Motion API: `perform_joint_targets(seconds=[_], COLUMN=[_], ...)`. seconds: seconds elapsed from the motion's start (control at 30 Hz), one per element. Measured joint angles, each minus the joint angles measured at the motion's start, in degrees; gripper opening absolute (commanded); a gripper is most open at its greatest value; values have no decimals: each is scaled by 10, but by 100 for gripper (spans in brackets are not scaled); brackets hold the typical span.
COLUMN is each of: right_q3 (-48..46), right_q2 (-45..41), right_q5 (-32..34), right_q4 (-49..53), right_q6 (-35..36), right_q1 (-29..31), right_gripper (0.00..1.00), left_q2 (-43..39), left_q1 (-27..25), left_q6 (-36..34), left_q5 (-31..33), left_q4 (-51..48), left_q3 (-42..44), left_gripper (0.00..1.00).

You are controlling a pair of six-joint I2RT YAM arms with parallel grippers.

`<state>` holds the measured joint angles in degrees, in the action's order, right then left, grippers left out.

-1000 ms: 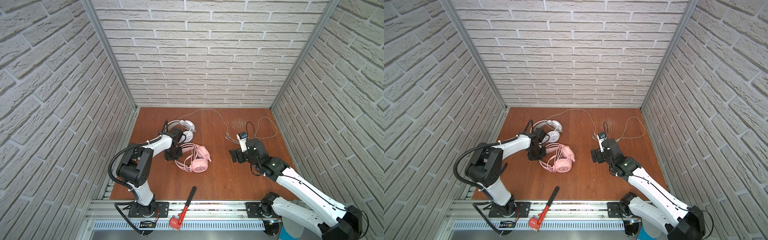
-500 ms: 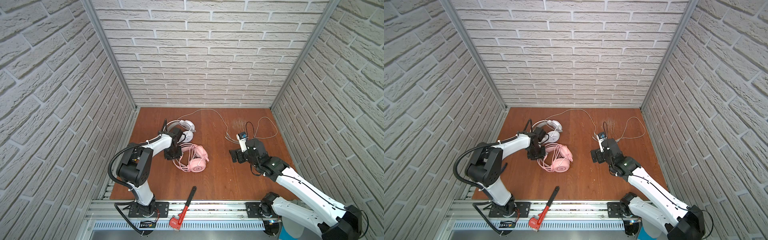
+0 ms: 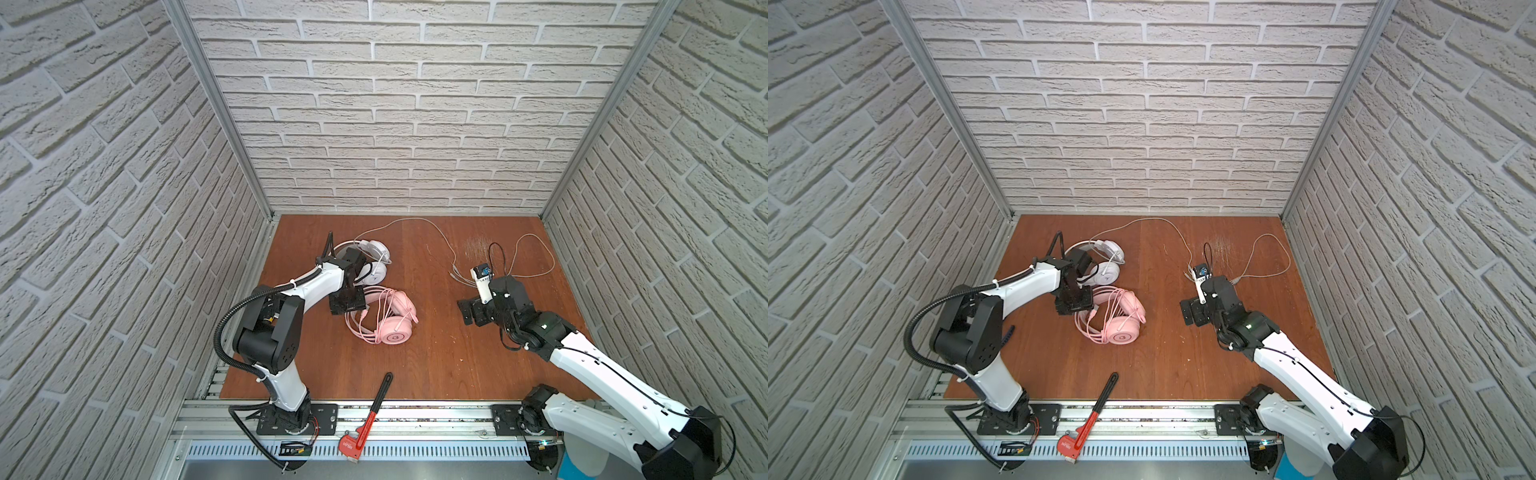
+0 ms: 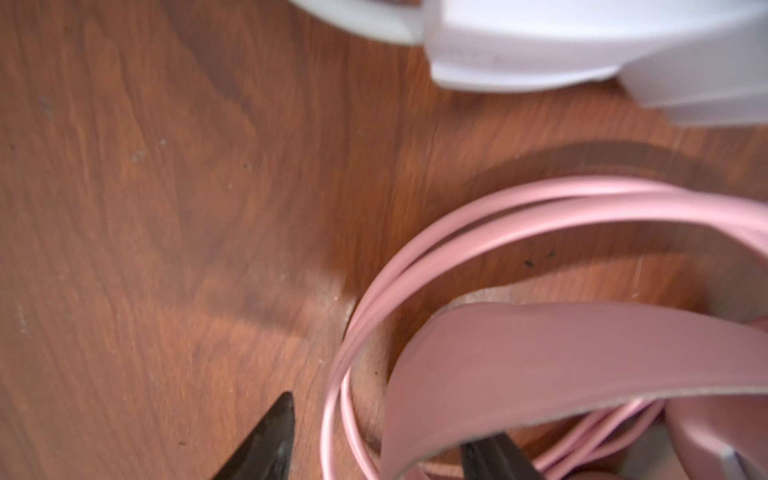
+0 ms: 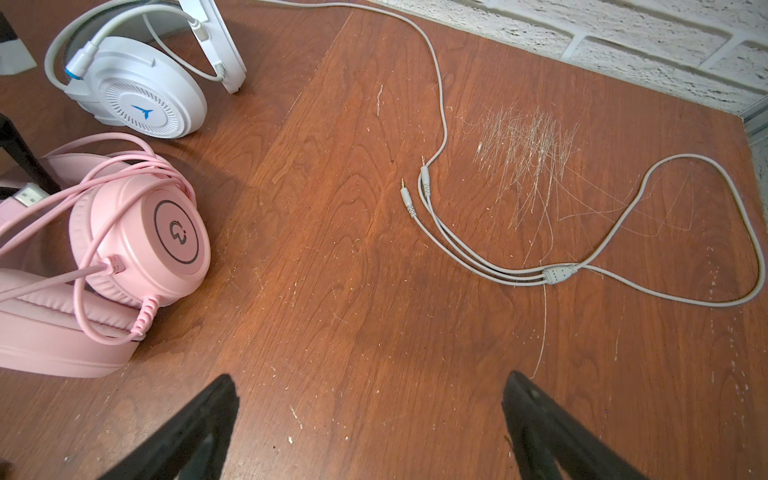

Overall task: Wrap the headphones
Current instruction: 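Lower the wrapped pink headset onto the table and open the left gripper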

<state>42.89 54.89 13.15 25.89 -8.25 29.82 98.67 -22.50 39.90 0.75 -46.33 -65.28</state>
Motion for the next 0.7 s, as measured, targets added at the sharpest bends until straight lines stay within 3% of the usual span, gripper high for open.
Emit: perform_joint_targets(seconds=[0.7], right_q3=[1], right_q2=[2], right_q5=[-9], right_q4=[0], right_q6=[1], right_q1=[0], right_gripper=[100], left_q2=[-66], left_q1=[-1], left_q6=[17], left_q5=[-8], left_q4=[-12], left_q3=[-41], left_gripper=[74])
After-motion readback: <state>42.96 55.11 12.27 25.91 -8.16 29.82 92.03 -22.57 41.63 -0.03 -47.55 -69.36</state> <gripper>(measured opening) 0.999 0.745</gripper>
